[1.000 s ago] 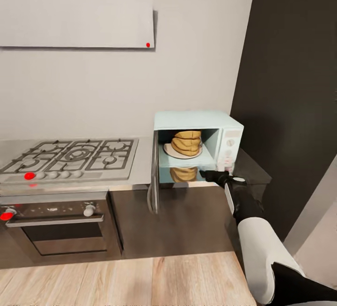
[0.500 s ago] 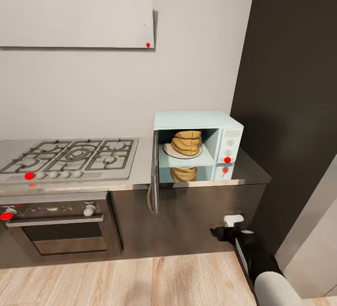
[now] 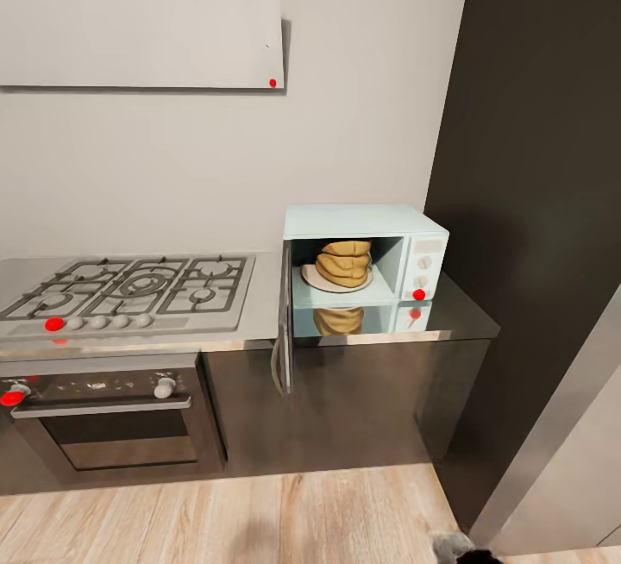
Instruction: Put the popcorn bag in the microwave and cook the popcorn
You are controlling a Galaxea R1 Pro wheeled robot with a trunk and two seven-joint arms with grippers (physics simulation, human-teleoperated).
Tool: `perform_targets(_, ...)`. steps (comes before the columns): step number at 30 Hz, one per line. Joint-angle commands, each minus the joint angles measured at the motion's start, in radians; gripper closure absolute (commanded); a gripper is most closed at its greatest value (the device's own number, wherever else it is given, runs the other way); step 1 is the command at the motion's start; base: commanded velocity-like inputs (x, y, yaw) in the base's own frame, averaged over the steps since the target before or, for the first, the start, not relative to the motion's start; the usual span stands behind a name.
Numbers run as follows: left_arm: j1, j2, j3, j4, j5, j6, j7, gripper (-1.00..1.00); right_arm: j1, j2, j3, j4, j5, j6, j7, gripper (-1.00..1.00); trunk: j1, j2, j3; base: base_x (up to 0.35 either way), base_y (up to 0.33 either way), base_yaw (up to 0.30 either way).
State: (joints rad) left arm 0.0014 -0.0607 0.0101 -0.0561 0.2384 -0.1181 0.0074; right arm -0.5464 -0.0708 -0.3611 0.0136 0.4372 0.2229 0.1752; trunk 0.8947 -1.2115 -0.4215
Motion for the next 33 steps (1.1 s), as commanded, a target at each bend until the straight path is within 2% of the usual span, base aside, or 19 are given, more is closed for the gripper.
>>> perform_targets(1,0.000,0.000,0.001,-0.001,0.005,-0.002,0.001,-1.00,0.034,-0.003,-0.010,0.006,0.009,-0.008,-0.020,-1.00,0.000,-0.001,-0.001,0.000,0.000,0.000)
perform_targets(3,0.000,-0.001,0.001,-0.001,0.004,-0.002,0.001,-1.00,0.139,-0.005,-0.010,0.013,0.010,-0.091,-0.064,-1.00,0.000,-0.001,-0.001,0.000,0.000,0.000)
perform_targets(4,0.000,-0.001,0.001,-0.001,0.004,-0.002,0.001,-1.00,0.171,-0.005,-0.010,0.014,0.011,-0.131,-0.071,-1.00,0.000,-0.001,-0.001,0.000,0.000,0.000)
perform_targets(5,0.000,-0.001,0.001,-0.001,0.005,-0.002,0.001,-1.00,0.223,-0.006,-0.010,0.015,0.010,-0.198,-0.079,-1.00,0.000,-0.001,-0.001,0.000,0.000,0.000)
perform_targets(8,0.000,0.000,0.001,0.000,0.005,-0.002,0.001,-1.00,0.269,-0.007,-0.010,0.016,0.008,-0.238,-0.085,-1.00,0.000,-0.001,-0.001,0.000,0.000,0.002)
perform_targets(16,0.000,-0.001,0.001,0.000,0.005,-0.002,0.002,-1.00,0.278,-0.006,-0.010,0.017,0.008,-0.243,-0.139,-1.00,0.000,-0.001,-0.001,0.000,0.000,0.154)
perform_targets(20,0.000,-0.001,0.000,0.001,0.005,-0.002,0.001,-1.00,0.278,-0.006,-0.010,0.017,0.008,-0.245,-0.141,-1.00,0.000,-0.001,-0.001,0.069,0.000,0.022)
perform_targets(29,0.000,-0.001,0.000,0.002,0.004,-0.002,0.000,-1.00,0.278,-0.004,-0.009,0.018,0.009,-0.246,-0.141,-1.00,0.000,-0.001,-0.001,0.275,0.000,0.001)
perform_targets(33,0.000,0.000,-0.002,0.000,0.004,-0.002,0.000,-1.00,0.278,-0.003,-0.009,0.019,0.009,-0.244,-0.140,-1.00,0.000,-0.001,-0.001,0.058,0.000,0.000)
